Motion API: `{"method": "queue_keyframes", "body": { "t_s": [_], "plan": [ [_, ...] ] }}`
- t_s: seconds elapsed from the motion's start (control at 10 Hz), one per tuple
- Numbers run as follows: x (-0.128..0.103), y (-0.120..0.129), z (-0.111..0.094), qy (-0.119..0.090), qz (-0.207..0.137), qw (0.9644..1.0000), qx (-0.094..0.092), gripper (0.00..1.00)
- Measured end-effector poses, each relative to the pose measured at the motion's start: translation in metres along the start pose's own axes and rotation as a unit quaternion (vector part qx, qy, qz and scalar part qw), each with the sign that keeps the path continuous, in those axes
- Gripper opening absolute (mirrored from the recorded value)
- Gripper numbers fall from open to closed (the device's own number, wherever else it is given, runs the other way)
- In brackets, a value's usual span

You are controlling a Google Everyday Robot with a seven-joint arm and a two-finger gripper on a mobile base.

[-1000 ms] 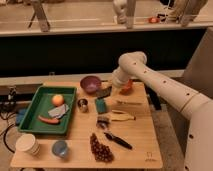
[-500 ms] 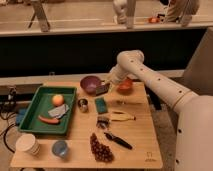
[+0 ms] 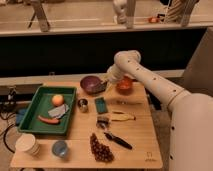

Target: Wipe purple bowl with eraser

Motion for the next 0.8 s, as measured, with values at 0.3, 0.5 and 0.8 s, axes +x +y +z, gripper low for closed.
{"method": "queue_keyframes", "body": {
  "t_s": [0.3,0.5,0.8],
  "plan": [
    [0.006,-0.005,0.001,0.006,-0.006,1.0,0.004,0.0],
    [-0.005,-0.025,0.003,0.009,-0.024,0.9997,0.006,0.0],
    [-0.008,-0.05,0.007,0.028,-0.058,0.9979,0.008,0.0]
  ]
}}
